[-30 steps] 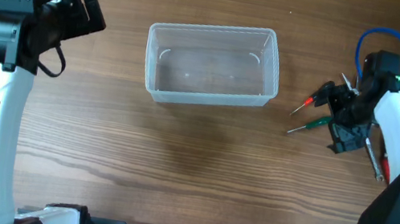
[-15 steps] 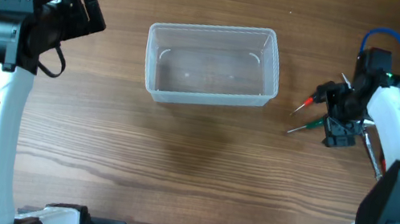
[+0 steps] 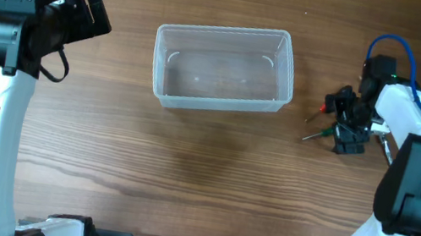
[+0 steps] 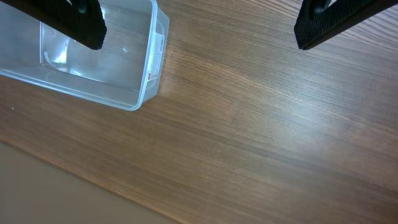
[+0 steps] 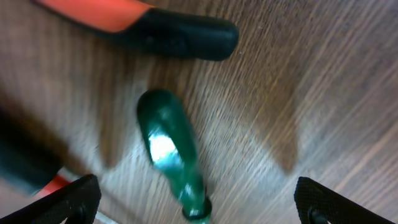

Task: Pack container
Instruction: 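Grasp the green-handled screwdriver with the right gripper, then carry the green screwdriver into the container and open the right gripper, then move the right gripper back and grasp the red-black screwdriver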

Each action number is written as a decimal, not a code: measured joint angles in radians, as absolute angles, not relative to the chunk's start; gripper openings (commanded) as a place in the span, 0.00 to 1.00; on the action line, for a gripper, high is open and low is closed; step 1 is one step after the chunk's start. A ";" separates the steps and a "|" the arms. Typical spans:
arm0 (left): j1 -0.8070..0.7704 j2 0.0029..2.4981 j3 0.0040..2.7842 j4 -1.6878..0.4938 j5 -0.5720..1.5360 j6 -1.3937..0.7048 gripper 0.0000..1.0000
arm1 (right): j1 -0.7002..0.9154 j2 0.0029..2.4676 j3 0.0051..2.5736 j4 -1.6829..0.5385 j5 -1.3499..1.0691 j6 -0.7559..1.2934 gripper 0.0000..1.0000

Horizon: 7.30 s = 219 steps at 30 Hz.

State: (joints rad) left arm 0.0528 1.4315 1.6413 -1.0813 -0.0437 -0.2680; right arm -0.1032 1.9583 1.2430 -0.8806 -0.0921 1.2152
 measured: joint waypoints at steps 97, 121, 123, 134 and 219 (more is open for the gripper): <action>0.099 1.433 1.641 -1.122 -0.044 -0.268 1.00 | 0.454 2.078 1.687 -0.879 -0.236 -1.057 0.04; 0.099 1.433 1.641 -1.142 -0.044 -0.268 1.00 | 0.454 2.166 1.682 -0.896 -0.260 -1.034 0.09; 0.099 1.433 1.641 -1.142 -0.044 -0.268 1.00 | 0.454 2.166 1.682 -0.901 -0.262 -1.034 0.18; 0.099 1.433 1.641 -1.142 -0.044 -0.268 1.00 | 0.454 2.166 1.682 -0.904 -0.262 -1.011 0.31; 0.099 1.435 1.641 -1.137 -0.044 -0.268 1.00 | -0.062 2.396 2.106 -1.377 -0.034 0.926 0.96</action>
